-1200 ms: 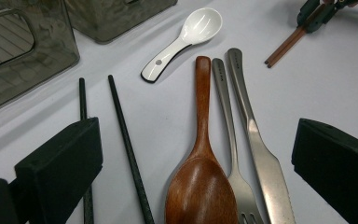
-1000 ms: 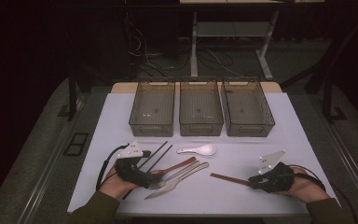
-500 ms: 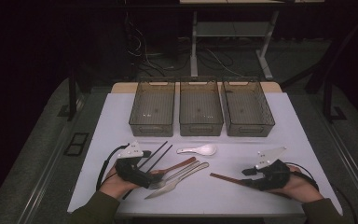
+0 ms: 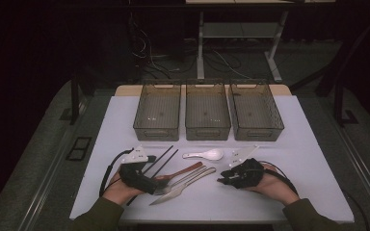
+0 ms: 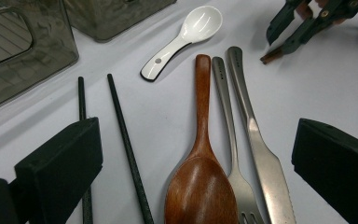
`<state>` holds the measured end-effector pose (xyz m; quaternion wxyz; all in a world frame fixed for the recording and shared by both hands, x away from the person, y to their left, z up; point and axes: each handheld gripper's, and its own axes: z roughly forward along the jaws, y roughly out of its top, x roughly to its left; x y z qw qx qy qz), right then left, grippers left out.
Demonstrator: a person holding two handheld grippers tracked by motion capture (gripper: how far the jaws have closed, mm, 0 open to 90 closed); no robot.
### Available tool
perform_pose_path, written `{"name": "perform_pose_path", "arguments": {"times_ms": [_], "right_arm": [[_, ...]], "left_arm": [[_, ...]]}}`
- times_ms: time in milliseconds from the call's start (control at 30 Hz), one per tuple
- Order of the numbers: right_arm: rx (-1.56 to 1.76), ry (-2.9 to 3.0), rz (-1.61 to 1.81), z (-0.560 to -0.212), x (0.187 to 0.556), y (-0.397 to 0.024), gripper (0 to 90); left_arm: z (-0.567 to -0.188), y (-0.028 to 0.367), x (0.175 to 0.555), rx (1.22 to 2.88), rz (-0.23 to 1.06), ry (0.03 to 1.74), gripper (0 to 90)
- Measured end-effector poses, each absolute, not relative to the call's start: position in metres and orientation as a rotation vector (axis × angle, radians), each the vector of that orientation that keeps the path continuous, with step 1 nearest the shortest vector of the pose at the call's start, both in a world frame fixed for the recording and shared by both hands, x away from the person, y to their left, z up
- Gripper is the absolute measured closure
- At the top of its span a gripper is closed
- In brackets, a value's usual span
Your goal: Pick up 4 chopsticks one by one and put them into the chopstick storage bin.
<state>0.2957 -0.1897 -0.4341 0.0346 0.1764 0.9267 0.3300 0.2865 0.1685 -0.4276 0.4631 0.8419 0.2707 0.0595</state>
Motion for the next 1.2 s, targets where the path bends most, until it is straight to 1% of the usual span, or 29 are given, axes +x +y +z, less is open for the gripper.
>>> {"name": "perform_pose_path", "arguments": {"times_ms": [200,333,667,933,1067,1100,1200], "right_arm": [[0.494,2.848,0.977,-0.440,0.297,-0.183,75.5],[0.475,2.828,0.956,-0.441,0.294,-0.182,79.9],[0.481,2.815,0.958,-0.439,0.293,-0.183,80.4],[0.597,2.747,0.985,-0.434,0.310,-0.200,80.4],[0.734,2.704,0.998,-0.433,0.329,-0.214,80.4],[0.734,2.704,0.998,-0.433,0.329,-0.214,80.4],[0.830,2.681,0.990,-0.436,0.348,-0.222,80.3]], "left_arm": [[-0.428,0.168,0.287,2.069,0.146,0.665,0.7],[-0.428,0.168,0.286,2.070,0.147,0.665,0.8],[-0.427,0.169,0.286,2.065,0.147,0.668,0.8],[-0.428,0.169,0.286,2.070,0.145,0.664,0.8],[-0.428,0.168,0.286,2.070,0.145,0.664,0.8],[-0.428,0.168,0.286,2.070,0.145,0.664,0.8],[-0.428,0.169,0.287,2.070,0.144,0.664,0.8]]}}
